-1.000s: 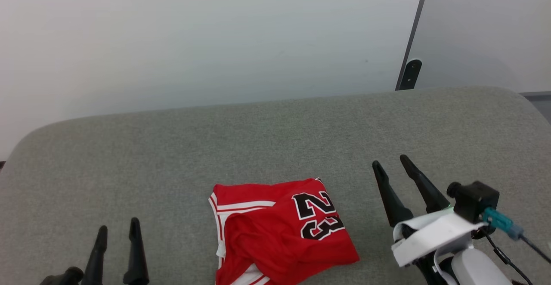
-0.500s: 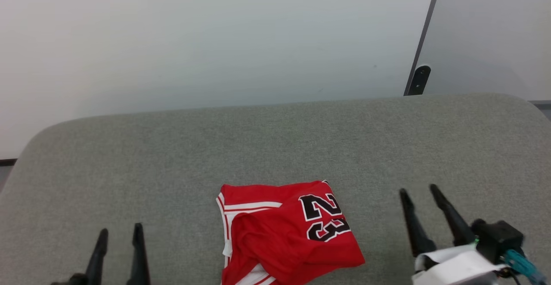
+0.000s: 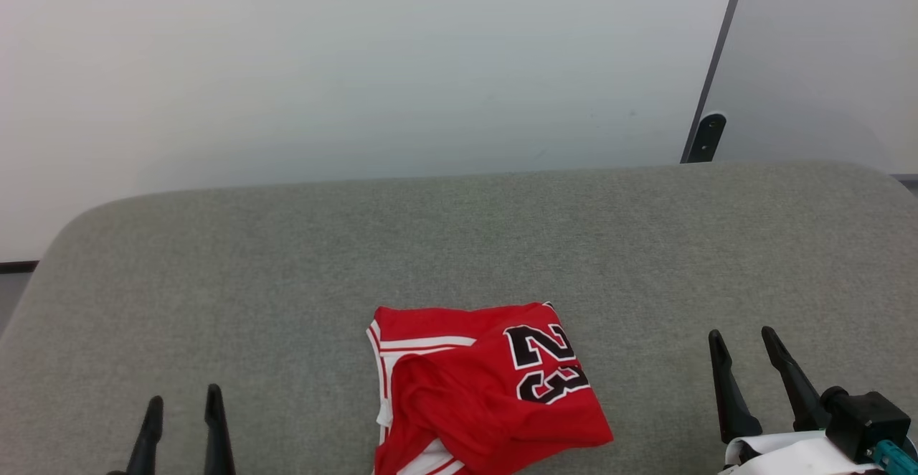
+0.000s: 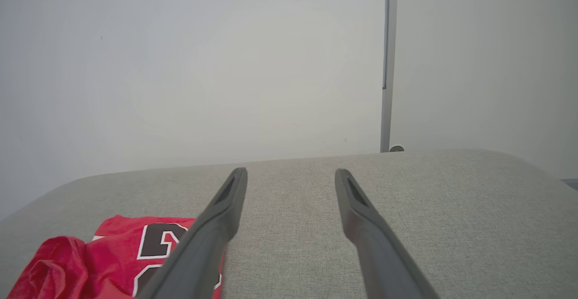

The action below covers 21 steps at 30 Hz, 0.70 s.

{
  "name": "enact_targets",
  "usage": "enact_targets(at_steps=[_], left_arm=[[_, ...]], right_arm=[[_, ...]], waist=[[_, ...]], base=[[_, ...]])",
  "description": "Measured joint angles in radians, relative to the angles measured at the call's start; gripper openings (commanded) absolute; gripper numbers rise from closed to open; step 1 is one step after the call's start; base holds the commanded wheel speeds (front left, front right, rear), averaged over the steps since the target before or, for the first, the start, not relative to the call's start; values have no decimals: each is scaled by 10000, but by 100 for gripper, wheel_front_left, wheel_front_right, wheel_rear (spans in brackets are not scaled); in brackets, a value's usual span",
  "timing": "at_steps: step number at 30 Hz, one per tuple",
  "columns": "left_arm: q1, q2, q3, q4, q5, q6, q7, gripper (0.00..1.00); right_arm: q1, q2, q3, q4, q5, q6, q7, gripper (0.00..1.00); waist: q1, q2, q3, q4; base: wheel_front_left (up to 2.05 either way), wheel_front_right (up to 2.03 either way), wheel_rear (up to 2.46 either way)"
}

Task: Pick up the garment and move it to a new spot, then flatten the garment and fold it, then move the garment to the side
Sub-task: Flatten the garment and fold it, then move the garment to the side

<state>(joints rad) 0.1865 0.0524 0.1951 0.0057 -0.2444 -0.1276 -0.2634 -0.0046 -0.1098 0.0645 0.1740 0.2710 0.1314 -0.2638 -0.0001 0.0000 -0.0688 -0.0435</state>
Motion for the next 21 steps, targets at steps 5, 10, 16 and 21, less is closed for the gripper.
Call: enact_targets(at_steps=[5,10,16,21], left_arm=[[-42,-19,-263,98,165,-2,0,100],[-58,-2,-29,201,61,-4,0,100],[44,98,226,230,35,-12,0,100],[200,146,174,276,-8,-12,0,100]], right_arm=[[12,-13,61,38,-58,0,0,100],[60,0,318,196,-52,0,-2,100],[184,59,688,422,13,0,0,100],[198,-107,905,1091,188,0,0,100]], waist=[[0,0,-22,182],[0,0,-83,567],[1,0,-229,1268],[0,0,-387,1856]], base=[[0,0,0],[0,0,0],[0,0,0],[0,0,0]])
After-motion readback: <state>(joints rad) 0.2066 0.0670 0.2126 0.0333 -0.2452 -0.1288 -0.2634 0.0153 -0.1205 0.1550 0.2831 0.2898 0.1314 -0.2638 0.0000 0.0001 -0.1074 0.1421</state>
